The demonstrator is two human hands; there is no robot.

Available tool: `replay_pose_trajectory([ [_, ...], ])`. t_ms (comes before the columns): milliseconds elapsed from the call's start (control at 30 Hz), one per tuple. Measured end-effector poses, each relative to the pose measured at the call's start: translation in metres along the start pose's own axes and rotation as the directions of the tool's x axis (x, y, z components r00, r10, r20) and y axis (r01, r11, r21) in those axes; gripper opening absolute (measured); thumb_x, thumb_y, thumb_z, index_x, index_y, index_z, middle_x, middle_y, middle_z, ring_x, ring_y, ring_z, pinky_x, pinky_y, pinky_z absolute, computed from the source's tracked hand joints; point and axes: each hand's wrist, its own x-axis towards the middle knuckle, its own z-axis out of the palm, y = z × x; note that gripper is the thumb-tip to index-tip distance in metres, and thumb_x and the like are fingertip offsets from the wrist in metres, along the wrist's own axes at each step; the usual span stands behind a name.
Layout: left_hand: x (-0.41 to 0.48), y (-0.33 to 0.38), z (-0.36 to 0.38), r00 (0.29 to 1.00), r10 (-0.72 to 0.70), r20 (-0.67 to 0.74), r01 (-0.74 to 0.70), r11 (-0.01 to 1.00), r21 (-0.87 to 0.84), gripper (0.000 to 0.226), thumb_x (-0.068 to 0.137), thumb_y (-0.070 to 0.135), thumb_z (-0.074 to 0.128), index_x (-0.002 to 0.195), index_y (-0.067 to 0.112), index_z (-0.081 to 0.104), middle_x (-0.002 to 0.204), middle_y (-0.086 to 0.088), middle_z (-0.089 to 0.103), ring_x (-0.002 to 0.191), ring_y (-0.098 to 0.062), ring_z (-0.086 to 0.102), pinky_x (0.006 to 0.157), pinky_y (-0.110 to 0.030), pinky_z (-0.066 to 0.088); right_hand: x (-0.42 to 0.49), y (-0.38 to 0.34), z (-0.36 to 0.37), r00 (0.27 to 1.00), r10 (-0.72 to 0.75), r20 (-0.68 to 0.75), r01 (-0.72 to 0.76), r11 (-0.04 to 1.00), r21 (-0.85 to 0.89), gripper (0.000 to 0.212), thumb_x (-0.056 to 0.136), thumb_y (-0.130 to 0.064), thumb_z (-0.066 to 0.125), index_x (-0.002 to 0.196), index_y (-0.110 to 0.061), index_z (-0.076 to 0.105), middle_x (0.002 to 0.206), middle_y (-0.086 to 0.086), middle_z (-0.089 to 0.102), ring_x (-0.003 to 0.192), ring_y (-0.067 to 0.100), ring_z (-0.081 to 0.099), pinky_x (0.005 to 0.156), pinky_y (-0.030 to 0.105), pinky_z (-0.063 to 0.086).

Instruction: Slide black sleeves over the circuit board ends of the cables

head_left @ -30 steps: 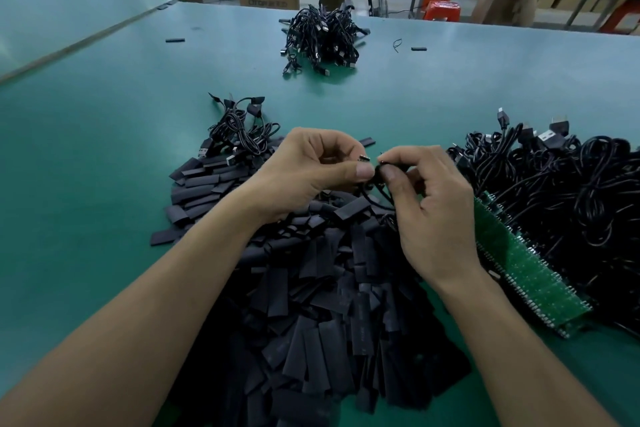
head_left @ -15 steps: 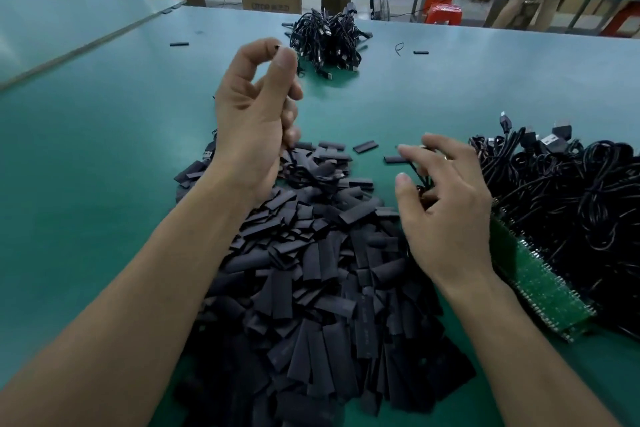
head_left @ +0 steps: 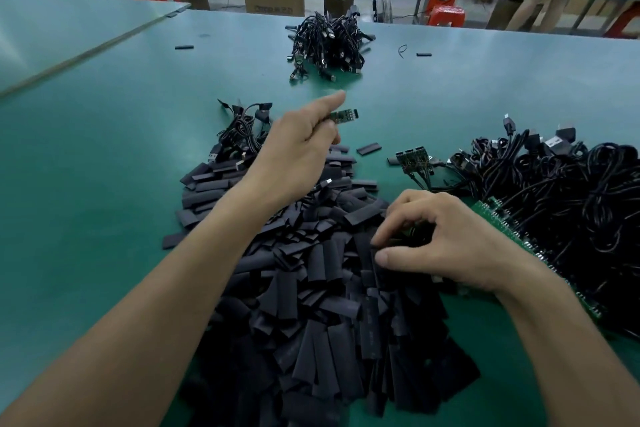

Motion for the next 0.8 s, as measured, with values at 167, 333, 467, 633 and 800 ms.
replay_pose_trajectory([
  [167,-0.002,-0.002,-0.002,0.997,-0.024,0.071,0.026,0.999,-0.018,0.02,0.105,0.012,0.048,0.122,0.022,0.052,0.089,0.008,0.072,0.061,-0.011,0.054,0.061,-0.028,0.05,-0.004,-0.001,-0.008,0.987,0.079,0.143,-0.074,0.997,-0.036,0.032,0.052,-0.051,0.09,0.08,-0.042,0.079,0.102,-0.025,0.057,0.103,-0.004,0.058,0.09,0.012,0.041],
  [333,-0.002,-0.006,0.0,0.997,-0.06,0.055,0.065,0.995,-0.078,0.014,0.101,0.012,0.057,0.095,0.026,0.057,0.087,0.008,0.076,0.057,-0.004,0.06,0.055,-0.012,0.045,-0.002,0.001,-0.007,0.976,0.129,0.173,-0.1,0.981,-0.168,0.032,0.052,-0.047,0.094,0.078,-0.044,0.076,0.105,-0.026,0.055,0.107,-0.011,0.048,0.091,0.012,0.036],
  [467,-0.002,-0.008,0.001,0.997,-0.077,0.031,0.081,0.988,-0.134,0.014,0.095,0.014,0.068,0.092,0.028,0.068,0.079,0.005,0.074,0.058,-0.003,0.062,0.052,-0.014,0.046,0.0,0.002,-0.002,0.992,0.085,0.094,-0.073,0.989,-0.131,0.022,0.063,-0.031,0.093,0.07,-0.032,0.073,0.097,-0.012,0.063,0.097,0.004,0.059,0.09,0.028,0.047],
  [633,-0.004,-0.01,0.005,0.99,-0.066,0.125,0.085,0.985,-0.152,0.013,0.088,0.014,0.076,0.097,0.023,0.073,0.073,0.005,0.074,0.061,-0.004,0.066,0.056,-0.015,0.049,0.005,0.005,0.011,0.941,-0.044,-0.337,0.09,0.988,0.122,0.015,0.082,-0.022,0.08,0.083,-0.025,0.065,0.075,-0.005,0.07,0.068,0.006,0.065,0.066,0.026,0.053],
  [800,-0.004,-0.012,0.007,0.984,-0.062,0.167,0.079,0.992,-0.099,0.016,0.086,0.017,0.079,0.101,0.017,0.073,0.076,0.004,0.076,0.067,-0.005,0.069,0.062,-0.015,0.05,0.009,0.01,0.023,0.854,-0.023,-0.52,0.117,0.982,0.149,0.02,0.092,-0.02,0.071,0.095,-0.039,0.071,0.068,-0.006,0.071,0.062,0.007,0.068,0.06,0.019,0.055],
])
